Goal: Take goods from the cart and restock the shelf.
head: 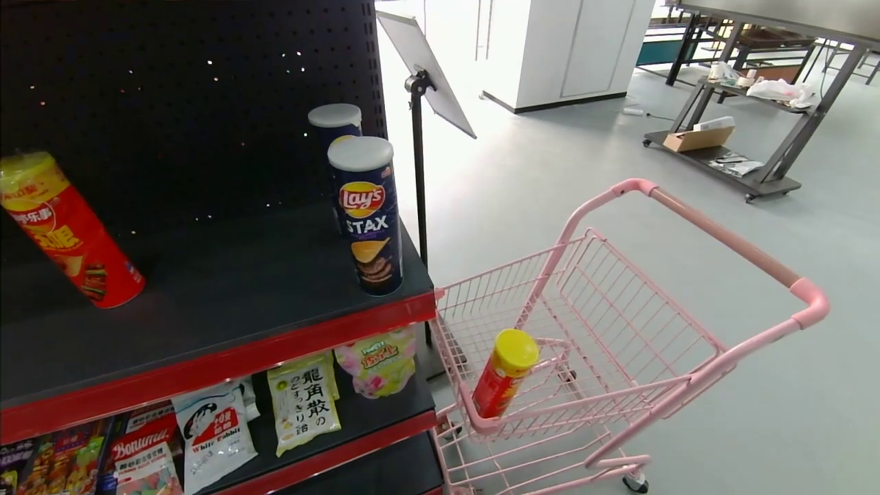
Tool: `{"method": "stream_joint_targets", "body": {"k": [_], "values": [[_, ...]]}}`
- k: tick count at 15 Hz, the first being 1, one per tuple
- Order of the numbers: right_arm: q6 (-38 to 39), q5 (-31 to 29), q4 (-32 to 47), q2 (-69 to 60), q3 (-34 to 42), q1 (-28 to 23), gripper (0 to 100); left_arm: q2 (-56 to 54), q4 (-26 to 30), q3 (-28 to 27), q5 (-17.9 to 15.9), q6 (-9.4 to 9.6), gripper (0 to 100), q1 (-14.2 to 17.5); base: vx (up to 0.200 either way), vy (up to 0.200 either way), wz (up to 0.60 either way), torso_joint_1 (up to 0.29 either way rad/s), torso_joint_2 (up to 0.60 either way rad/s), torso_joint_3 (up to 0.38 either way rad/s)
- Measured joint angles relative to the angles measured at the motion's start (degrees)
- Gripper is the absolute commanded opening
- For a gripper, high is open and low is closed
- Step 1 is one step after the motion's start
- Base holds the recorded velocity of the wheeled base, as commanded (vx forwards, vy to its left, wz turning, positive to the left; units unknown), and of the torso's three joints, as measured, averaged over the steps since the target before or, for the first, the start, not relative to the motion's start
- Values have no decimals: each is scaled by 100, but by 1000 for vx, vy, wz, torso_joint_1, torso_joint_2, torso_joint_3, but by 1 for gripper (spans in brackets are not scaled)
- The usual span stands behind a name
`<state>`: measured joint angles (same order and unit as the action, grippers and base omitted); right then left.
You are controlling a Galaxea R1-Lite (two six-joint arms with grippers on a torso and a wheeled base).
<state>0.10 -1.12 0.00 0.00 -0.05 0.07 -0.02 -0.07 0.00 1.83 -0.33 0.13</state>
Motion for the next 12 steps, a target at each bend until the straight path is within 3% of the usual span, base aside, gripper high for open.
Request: {"method": "stream_joint_targets", "body": {"k": [12], "values": [[-7, -7, 0, 2, 5, 0, 100, 0, 2, 0, 0, 0, 100, 2, 0, 0, 0, -143, 398, 244]]}}
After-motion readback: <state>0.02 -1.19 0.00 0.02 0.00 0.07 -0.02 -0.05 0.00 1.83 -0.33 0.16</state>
